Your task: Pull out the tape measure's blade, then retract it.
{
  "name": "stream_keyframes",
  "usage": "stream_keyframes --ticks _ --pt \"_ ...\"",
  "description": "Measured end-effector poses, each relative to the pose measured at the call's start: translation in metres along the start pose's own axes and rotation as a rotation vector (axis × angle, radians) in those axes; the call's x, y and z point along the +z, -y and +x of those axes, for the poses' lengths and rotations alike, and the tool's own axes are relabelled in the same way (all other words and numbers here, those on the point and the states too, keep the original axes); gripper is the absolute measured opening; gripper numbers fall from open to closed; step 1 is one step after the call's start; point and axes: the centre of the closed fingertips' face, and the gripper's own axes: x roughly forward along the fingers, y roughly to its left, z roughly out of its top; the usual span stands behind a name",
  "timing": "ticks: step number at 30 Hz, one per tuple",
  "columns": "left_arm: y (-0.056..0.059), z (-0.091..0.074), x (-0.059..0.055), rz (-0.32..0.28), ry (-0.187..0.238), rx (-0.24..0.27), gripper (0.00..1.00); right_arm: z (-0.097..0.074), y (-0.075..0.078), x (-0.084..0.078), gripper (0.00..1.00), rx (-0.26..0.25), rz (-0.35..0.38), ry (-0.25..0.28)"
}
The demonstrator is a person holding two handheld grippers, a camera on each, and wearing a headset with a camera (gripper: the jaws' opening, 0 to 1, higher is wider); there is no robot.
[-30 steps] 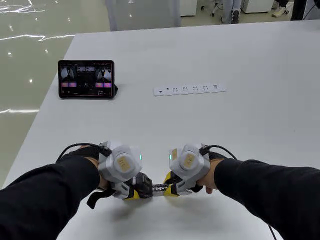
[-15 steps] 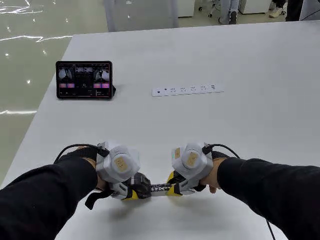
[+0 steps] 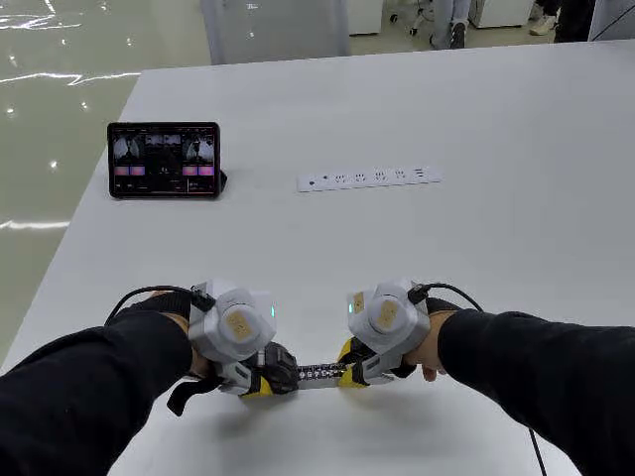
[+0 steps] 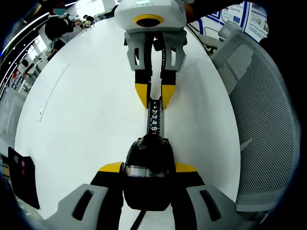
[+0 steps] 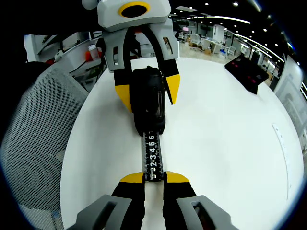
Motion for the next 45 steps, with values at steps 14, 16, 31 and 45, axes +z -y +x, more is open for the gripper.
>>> stream_keyframes --ticks 14,16,31,45 --pt "-0.001 0.0 0.0 0.002 0.002 -0.003 0.33 -0.002 -0.001 -0.005 0.1 0.003 0.011 -0.003" --pt "-0.001 0.0 0.0 0.002 0.002 -0.003 0.33 -0.004 -0.001 -0.006 0.1 0.006 0.009 -0.008" --pt "-0.001 0.0 0.0 -0.001 0.002 -0.002 0.33 -0.012 -0.001 -0.015 0.1 0.003 0.025 -0.015" --pt "0.0 0.001 0.0 0.002 -0.005 -0.002 0.33 -0.016 0.001 -0.021 0.1 0.0 0.031 -0.017"
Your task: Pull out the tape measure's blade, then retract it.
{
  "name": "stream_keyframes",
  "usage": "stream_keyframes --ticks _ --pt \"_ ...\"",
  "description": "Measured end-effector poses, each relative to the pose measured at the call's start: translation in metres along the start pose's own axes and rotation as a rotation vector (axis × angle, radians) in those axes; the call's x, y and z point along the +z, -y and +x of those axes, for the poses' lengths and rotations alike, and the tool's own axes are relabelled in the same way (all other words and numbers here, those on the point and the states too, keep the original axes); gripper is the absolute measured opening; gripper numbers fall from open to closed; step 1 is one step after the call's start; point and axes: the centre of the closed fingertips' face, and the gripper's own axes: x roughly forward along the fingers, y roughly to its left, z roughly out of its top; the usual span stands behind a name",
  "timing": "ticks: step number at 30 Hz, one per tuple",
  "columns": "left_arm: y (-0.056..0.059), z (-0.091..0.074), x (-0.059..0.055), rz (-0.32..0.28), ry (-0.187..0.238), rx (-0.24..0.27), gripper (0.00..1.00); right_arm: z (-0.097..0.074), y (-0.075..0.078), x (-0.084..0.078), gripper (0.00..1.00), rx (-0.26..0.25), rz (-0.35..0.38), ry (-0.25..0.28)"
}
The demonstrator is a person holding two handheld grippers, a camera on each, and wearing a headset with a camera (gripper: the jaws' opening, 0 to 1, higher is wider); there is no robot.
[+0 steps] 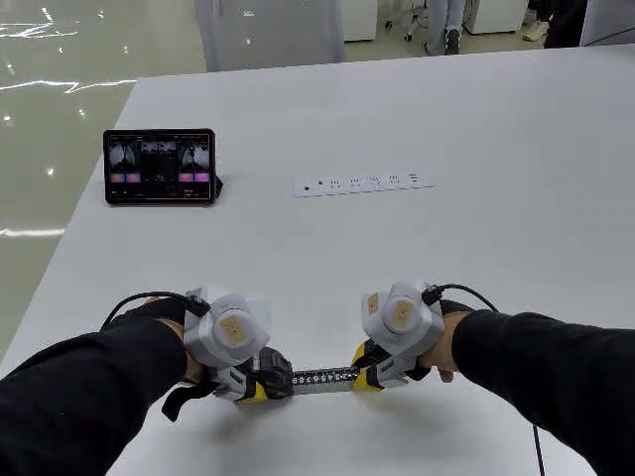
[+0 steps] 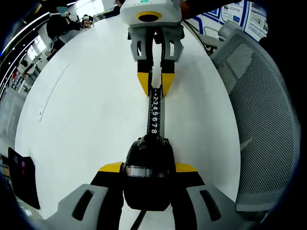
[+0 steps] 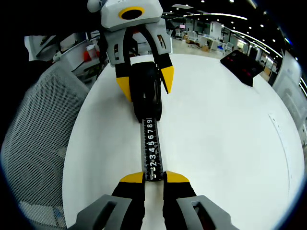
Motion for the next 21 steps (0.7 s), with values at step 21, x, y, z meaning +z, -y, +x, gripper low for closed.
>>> stream_keyframes --ticks 21 --pt "0.0 0.0 0.0 -0.001 0.002 0.0 0.33 -0.008 0.001 -0.012 0.1 0.005 0.013 -0.013"
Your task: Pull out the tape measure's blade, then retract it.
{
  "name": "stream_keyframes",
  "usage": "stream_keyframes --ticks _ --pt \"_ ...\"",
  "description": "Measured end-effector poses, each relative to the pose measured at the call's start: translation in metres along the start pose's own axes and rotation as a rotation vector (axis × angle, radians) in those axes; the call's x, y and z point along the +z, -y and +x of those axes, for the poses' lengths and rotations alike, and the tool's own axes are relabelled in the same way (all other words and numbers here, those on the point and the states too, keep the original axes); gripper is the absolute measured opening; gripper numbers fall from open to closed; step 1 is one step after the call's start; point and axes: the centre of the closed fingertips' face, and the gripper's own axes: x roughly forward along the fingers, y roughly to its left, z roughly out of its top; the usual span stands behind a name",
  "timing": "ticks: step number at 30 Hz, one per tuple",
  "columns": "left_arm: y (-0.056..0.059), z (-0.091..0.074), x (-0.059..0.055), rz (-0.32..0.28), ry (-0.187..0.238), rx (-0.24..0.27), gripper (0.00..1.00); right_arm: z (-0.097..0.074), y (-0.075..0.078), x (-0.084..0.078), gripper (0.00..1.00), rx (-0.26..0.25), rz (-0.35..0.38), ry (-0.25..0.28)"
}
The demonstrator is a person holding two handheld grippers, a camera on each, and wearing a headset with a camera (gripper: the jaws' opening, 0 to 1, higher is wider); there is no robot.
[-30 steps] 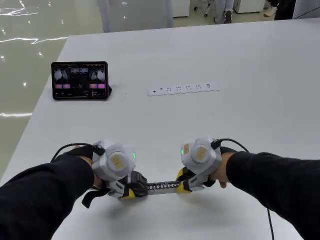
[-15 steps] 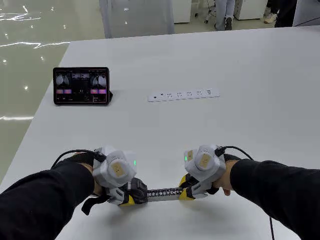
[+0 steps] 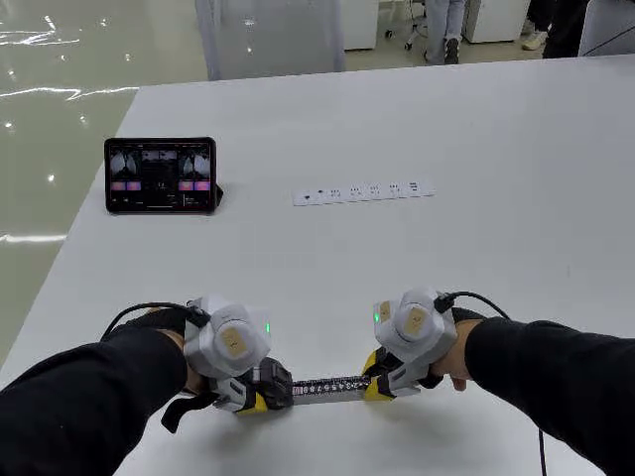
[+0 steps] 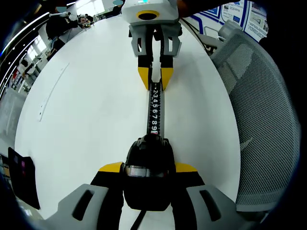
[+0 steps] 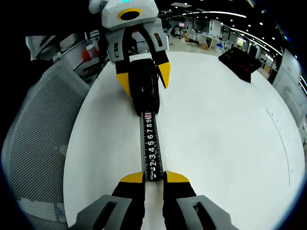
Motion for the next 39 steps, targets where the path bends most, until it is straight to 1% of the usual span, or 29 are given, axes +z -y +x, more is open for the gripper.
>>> stream_keyframes --ticks 20,39 --pt "0.0 0.0 0.0 -0.005 0.006 0.001 0.33 -0.007 0.001 -0.01 0.1 0.001 0.016 -0.006" --pt "0.0 0.0 0.001 -0.005 0.009 0.006 0.33 -0.016 0.001 -0.023 0.1 0.001 0.019 -0.028"
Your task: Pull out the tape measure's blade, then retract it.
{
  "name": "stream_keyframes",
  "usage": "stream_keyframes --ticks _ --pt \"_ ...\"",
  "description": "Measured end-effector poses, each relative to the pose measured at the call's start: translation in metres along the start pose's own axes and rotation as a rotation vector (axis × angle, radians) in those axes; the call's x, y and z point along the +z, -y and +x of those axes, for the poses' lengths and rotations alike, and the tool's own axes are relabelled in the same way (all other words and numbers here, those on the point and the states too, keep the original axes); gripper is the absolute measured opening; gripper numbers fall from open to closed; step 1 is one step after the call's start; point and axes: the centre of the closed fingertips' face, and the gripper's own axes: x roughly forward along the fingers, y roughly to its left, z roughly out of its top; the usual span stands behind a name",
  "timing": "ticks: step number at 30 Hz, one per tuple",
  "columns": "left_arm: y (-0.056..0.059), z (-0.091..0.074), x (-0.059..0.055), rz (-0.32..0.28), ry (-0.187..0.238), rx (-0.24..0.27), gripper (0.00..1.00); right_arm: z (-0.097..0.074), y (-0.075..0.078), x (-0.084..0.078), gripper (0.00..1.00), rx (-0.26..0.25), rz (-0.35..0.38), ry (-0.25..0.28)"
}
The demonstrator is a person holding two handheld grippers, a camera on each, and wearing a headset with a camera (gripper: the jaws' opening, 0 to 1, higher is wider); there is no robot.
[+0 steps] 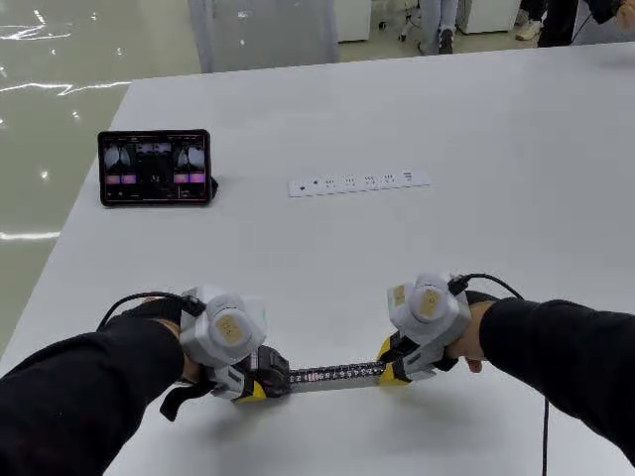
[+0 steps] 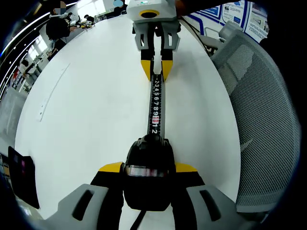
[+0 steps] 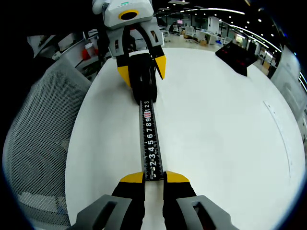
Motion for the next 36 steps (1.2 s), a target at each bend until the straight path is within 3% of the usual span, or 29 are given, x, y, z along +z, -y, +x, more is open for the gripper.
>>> stream_keyframes --ticks 12,20,36 --pt "-0.001 0.0 0.0 -0.005 0.003 -0.001 0.33 -0.006 0.001 -0.008 0.1 -0.004 0.005 -0.009" --pt "-0.002 -0.001 0.001 -0.01 0.038 -0.009 0.33 -0.015 0.002 -0.012 0.1 -0.006 0.012 -0.004" --pt "-0.002 -0.001 0.002 -0.013 0.055 0.006 0.33 -0.019 0.008 -0.021 0.1 -0.009 0.003 -0.011"
